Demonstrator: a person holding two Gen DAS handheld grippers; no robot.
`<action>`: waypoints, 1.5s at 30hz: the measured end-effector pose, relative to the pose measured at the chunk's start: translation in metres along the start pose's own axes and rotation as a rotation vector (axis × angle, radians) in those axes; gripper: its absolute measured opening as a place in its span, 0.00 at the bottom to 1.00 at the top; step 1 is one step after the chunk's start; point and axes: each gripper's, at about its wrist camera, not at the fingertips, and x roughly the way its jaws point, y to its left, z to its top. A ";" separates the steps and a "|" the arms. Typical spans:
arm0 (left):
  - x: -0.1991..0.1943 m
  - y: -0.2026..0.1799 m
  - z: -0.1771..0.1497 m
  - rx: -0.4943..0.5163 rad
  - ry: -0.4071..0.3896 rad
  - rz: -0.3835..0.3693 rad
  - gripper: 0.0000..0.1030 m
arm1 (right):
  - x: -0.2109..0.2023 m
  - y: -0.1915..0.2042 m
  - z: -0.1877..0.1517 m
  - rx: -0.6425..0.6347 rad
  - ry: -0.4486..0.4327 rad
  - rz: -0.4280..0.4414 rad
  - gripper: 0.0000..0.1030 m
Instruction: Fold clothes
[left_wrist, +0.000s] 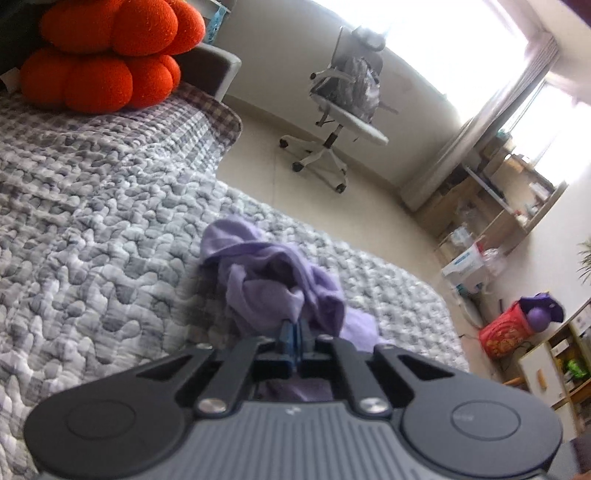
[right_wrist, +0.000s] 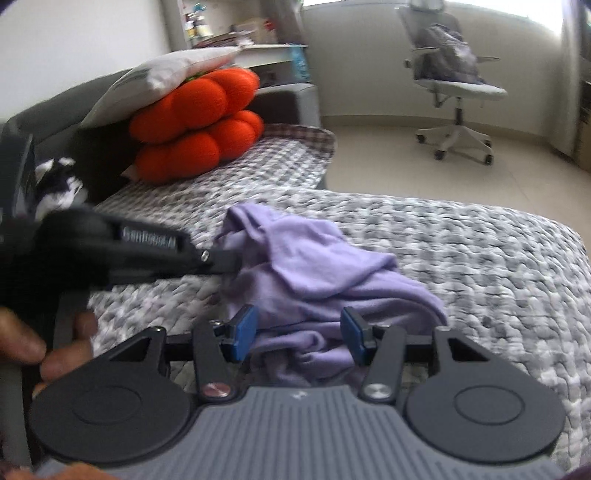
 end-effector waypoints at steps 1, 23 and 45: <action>-0.003 0.000 0.002 -0.009 -0.007 -0.027 0.01 | 0.000 0.003 -0.001 -0.014 0.004 0.013 0.53; -0.037 -0.017 0.012 0.029 -0.073 -0.222 0.02 | -0.009 0.005 0.014 0.022 -0.150 -0.035 0.04; 0.014 0.047 -0.016 -0.115 0.079 -0.030 0.48 | -0.006 -0.039 0.008 0.196 -0.113 -0.092 0.04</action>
